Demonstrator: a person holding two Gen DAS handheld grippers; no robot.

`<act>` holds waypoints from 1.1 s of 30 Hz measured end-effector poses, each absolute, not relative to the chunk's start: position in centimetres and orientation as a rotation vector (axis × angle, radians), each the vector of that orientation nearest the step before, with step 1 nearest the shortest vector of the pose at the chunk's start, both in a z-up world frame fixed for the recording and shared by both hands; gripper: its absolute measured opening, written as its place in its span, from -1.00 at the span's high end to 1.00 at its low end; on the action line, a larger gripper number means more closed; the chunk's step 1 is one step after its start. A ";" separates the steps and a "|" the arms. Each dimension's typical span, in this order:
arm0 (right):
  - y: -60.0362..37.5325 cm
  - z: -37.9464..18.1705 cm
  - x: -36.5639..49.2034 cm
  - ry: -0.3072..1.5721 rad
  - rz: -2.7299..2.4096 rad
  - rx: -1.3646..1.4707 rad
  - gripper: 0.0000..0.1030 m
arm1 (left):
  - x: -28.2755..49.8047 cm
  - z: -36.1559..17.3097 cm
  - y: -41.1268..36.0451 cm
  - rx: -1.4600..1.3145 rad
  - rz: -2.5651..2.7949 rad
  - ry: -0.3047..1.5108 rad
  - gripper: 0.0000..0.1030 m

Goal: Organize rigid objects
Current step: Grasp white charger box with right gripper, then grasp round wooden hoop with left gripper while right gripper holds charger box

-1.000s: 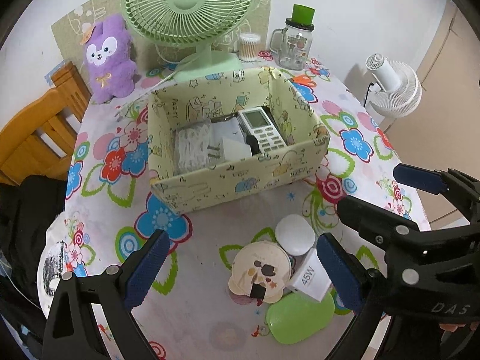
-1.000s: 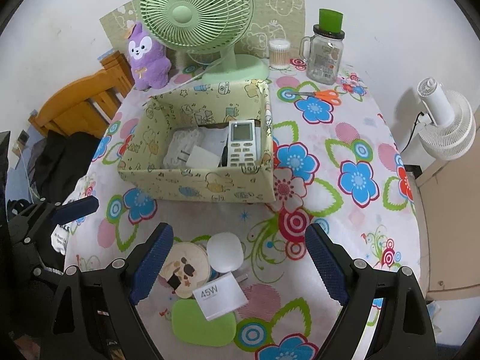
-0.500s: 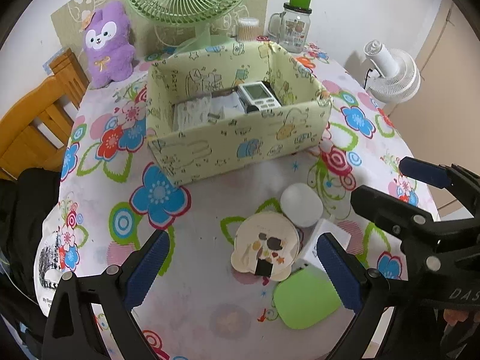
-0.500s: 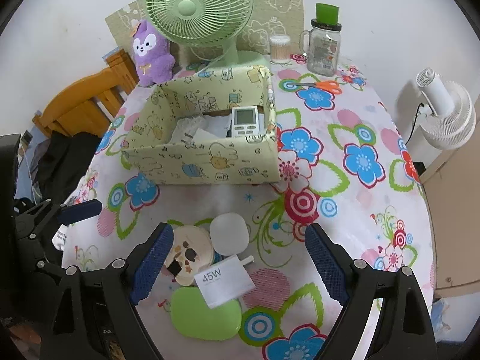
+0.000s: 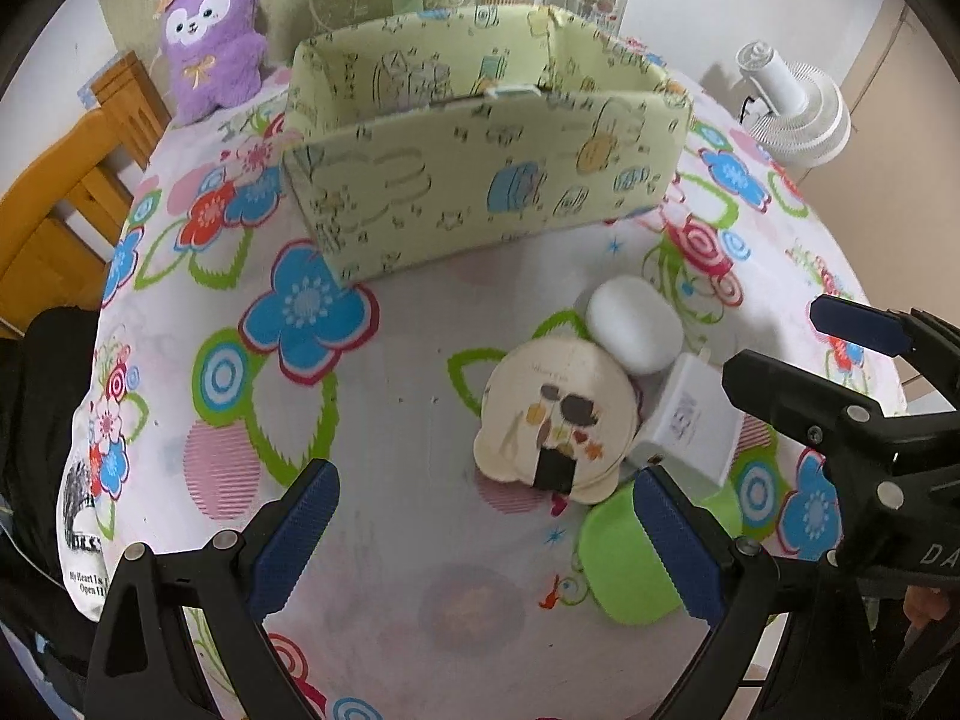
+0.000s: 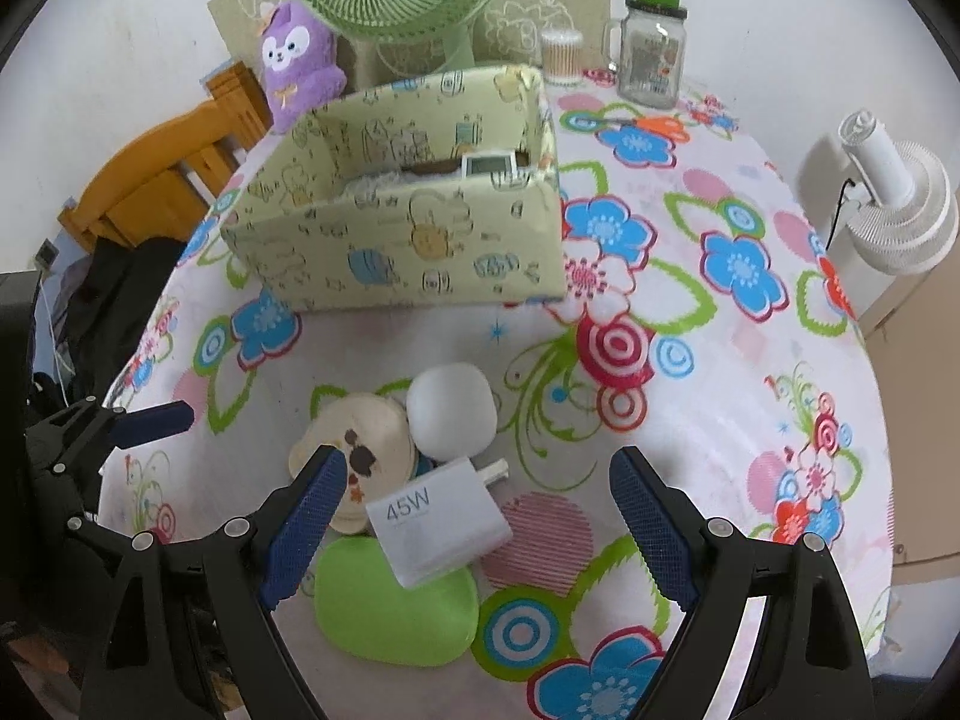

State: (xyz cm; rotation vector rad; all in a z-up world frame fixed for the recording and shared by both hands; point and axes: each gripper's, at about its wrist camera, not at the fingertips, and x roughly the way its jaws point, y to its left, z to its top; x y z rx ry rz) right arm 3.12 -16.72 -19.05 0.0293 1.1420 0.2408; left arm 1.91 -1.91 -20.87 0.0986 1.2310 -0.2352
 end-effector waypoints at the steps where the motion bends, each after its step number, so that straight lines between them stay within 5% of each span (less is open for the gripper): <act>1: -16.6 -19.3 3.1 1.148 0.243 0.029 -0.77 | 1.8 -21.1 -1.8 0.097 -0.233 1.234 -0.93; 21: -15.5 -23.8 2.7 1.239 0.245 0.054 -0.76 | 1.4 -23.9 -1.2 0.111 -0.226 1.281 -0.93; 27: -14.9 -24.7 2.9 1.276 0.277 0.075 -0.47 | 1.5 -24.4 -1.2 0.124 -0.220 1.294 -0.93; 33: -15.1 -24.5 2.9 1.265 0.256 0.064 -0.44 | 1.9 -24.7 -1.4 0.124 -0.233 1.302 -0.93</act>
